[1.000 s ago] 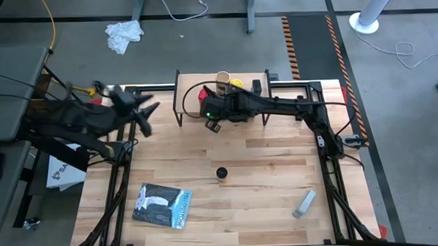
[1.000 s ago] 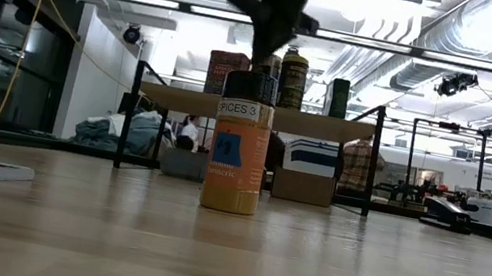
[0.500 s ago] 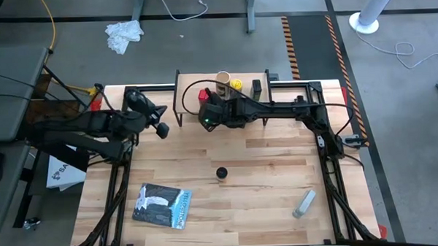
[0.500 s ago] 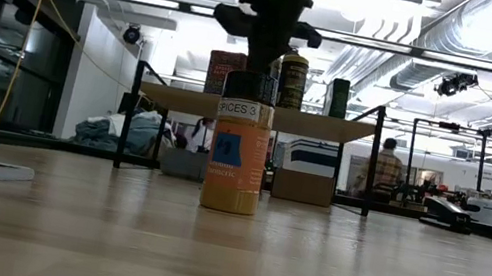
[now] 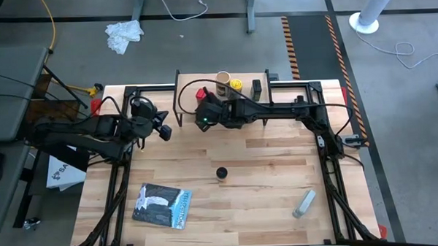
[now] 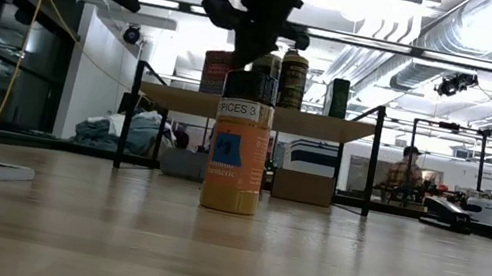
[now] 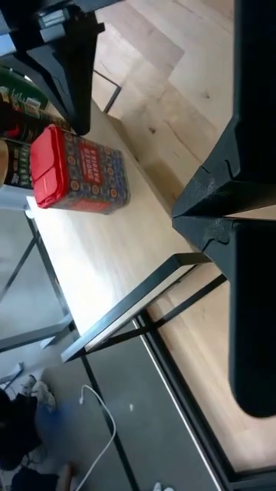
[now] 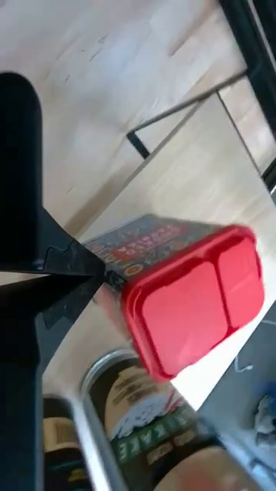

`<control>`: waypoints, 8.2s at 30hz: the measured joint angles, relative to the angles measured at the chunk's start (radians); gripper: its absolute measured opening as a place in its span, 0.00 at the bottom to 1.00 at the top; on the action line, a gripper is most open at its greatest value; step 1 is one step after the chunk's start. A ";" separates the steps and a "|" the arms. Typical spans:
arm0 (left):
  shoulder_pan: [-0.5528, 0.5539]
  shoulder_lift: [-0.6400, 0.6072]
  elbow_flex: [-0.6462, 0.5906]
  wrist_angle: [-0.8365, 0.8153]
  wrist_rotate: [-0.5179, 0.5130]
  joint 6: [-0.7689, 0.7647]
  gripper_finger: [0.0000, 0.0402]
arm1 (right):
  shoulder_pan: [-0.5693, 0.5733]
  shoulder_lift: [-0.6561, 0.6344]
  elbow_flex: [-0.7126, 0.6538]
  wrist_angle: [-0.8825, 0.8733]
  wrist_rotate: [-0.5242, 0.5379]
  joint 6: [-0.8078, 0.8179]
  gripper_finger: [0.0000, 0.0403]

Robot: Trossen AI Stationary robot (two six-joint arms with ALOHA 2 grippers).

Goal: Shelf spices
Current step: Put the red seasoning can on the shelf, then put the black seasoning bottle on the shelf

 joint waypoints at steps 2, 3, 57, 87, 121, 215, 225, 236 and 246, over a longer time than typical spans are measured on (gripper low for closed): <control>0.000 0.000 0.000 0.000 -0.003 0.000 0.00 | -0.001 0.000 0.000 0.024 -0.003 -0.005 0.00; 0.000 0.000 0.000 0.000 -0.004 0.000 0.00 | -0.002 0.000 0.000 0.043 -0.006 -0.006 0.00; 0.006 -0.043 0.000 -0.005 -0.065 0.019 0.00 | -0.017 -0.035 -0.135 0.331 -0.026 0.022 0.00; 0.005 -0.043 0.000 -0.011 -0.124 0.019 0.00 | 0.017 -0.036 -0.134 0.180 0.083 -0.038 0.00; 0.005 -0.043 0.000 -0.014 -0.151 0.019 0.00 | -0.040 -0.029 -0.134 0.691 -0.216 -0.113 0.00; 0.135 0.027 0.274 -0.277 0.677 0.181 0.61 | 0.348 -0.115 -0.135 -0.079 -0.399 -0.239 0.71; 0.135 0.011 0.274 -0.277 0.687 0.282 0.66 | 0.348 -0.099 -0.135 -0.093 -0.566 0.020 0.71; 0.135 0.011 0.274 -0.285 0.699 0.387 0.66 | 0.347 -0.015 -0.134 -0.069 -0.500 0.076 0.71; 0.135 0.011 0.274 -0.294 0.707 0.386 0.66 | 0.343 -0.013 -0.134 -0.106 -0.443 0.066 0.71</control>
